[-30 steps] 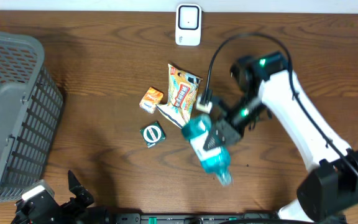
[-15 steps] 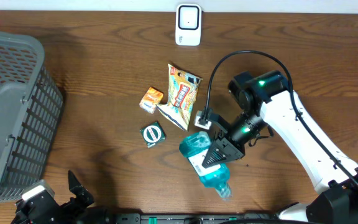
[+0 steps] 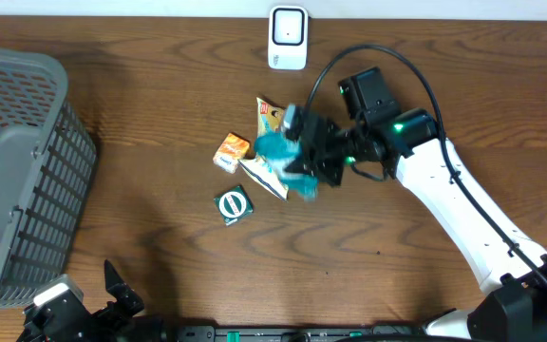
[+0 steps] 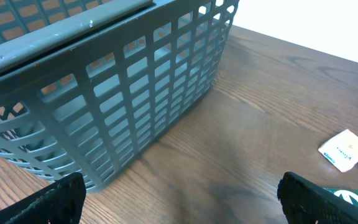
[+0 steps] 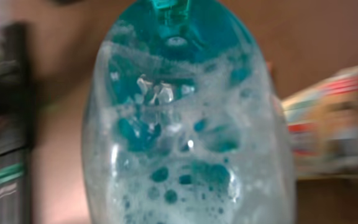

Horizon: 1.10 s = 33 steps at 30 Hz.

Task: Scan the item barcode
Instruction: 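Tilt and carry the Listerine bottle toward the white scanner, then hold the Listerine bottle bottom-up in front of the white scanner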

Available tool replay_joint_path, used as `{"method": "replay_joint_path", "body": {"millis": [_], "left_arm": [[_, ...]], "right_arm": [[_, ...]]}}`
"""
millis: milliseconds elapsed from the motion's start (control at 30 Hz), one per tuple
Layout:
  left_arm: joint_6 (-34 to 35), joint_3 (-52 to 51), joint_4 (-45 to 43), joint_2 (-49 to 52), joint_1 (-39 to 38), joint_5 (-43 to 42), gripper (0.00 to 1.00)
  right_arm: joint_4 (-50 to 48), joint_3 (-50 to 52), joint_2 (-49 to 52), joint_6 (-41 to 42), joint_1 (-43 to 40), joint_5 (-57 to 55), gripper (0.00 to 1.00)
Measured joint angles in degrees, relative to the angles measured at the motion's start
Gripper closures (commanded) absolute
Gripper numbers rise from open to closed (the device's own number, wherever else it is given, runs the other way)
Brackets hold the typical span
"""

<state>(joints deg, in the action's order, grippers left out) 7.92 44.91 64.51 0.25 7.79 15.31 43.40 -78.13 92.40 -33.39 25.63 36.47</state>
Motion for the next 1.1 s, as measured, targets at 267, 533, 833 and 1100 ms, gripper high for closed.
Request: {"method": "replay_joint_path", "body": {"millis": [267,533,833,1100], "left_arm": [[0.0,0.0,0.0,0.0,0.0,0.0,0.02],[0.0,0.0,-0.1,0.0,0.0,0.0,0.02],[0.0,0.0,0.0,0.0,0.0,0.0,0.02],[0.0,0.0,0.0,0.0,0.0,0.0,0.02]], "right_arm": [[-17.0,0.0,0.4,2.8,1.5,-23.6,0.99],[-23.7,-2.8,10.5,-2.9,1.6,-40.5,0.99],[-26.6,-20.9,29.4,-11.0,1.6,-49.3,0.99],[-32.7,-39.8,42.1,-18.4,1.6,-52.2,0.99]]}}
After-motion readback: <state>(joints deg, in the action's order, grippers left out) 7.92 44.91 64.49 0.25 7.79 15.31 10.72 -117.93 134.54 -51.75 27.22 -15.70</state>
